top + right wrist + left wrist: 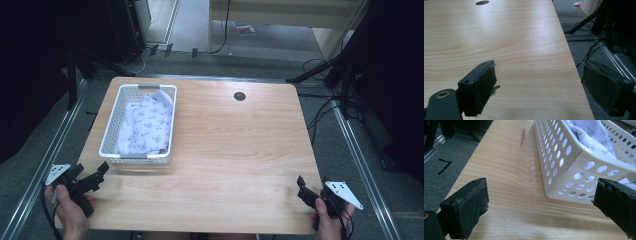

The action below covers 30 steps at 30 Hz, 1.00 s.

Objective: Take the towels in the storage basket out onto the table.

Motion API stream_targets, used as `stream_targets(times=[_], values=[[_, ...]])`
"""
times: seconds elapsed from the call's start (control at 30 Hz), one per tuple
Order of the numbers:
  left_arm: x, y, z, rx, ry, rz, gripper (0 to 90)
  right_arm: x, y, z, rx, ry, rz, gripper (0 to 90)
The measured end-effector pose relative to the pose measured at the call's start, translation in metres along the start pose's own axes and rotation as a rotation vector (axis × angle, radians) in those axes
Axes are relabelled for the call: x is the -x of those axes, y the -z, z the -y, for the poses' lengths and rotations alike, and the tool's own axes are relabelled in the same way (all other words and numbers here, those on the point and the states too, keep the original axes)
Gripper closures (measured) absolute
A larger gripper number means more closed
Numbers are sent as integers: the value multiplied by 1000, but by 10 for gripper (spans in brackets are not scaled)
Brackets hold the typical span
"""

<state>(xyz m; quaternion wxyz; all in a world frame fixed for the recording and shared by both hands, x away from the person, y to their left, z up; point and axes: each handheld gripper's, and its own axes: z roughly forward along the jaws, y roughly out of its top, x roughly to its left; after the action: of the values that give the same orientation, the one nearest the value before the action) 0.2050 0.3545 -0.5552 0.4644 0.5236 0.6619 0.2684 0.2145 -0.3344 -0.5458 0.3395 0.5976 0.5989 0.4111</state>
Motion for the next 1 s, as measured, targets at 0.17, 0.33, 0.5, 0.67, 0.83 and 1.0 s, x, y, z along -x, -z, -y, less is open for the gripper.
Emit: stream_targets(times=[0.17, 0.33, 0.5, 0.67, 0.83, 1.0], values=[[0, 2, 0, 13, -7, 0, 4, 0, -1, 0, 4, 9, -10, 131], [0, 2, 0, 24, -22, 4, 4, 0, -1, 0, 8, 5, -10, 131], [-1, 13, -10, 43, -49, -5, 4, 0, 0, 0, 13, 7, -10, 131], [8, 20, -21, 12, -110, 18, 4, -1, -3, -1, 3, 11, -19, 132], [14, 22, -31, -19, -99, 18, 3, 1, -5, -3, -5, -5, -24, 131], [36, 24, -48, -76, -186, 67, 3, 3, -6, -3, -15, -21, -39, 132]])
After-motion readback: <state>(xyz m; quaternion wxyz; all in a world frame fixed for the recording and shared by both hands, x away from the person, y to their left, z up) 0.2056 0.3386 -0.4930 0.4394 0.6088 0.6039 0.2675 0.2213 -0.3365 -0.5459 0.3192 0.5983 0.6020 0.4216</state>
